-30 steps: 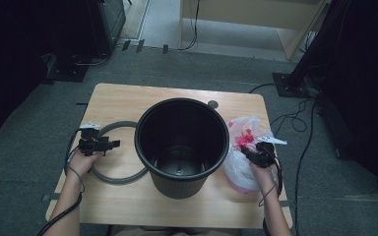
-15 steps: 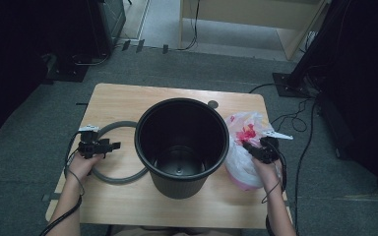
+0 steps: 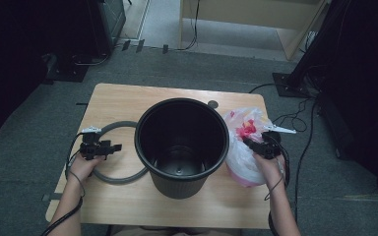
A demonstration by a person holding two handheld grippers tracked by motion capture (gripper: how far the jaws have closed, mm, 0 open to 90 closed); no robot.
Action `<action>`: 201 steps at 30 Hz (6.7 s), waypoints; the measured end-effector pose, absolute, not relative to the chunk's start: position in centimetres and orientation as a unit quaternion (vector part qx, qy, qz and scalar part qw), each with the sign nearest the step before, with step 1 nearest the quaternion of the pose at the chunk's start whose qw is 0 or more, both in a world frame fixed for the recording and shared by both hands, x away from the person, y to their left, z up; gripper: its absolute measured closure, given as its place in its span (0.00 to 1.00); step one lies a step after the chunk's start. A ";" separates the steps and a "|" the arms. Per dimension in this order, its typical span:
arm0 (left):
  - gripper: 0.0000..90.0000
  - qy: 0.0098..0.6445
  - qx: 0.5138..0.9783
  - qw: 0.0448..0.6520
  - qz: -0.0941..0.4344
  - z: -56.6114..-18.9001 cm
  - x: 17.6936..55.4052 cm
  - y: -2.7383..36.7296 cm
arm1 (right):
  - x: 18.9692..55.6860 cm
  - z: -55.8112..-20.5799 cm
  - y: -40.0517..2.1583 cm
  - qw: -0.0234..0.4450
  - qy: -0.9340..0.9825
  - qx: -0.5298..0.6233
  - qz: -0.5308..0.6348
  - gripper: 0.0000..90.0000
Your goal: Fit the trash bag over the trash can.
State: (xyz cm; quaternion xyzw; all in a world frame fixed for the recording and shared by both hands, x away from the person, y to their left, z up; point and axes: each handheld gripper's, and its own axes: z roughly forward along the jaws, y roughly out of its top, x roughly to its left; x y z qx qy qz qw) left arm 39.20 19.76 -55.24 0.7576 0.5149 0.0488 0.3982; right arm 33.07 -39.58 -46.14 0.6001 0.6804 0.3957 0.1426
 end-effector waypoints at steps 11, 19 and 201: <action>0.36 0.515 0.755 0.404 0.048 -55.3 39.1 19.9 | 33.2 -44.1 -39.5 0.134 0.674 0.604 0.403 0.86; 0.36 0.513 0.754 0.407 0.050 -55.4 39.1 19.9 | 33.4 -41.8 -39.3 0.129 0.676 0.600 0.409 0.86; 0.36 0.508 0.747 0.427 0.042 -55.7 39.1 19.7 | 34.1 -32.1 -18.6 -0.132 0.807 0.443 0.369 0.83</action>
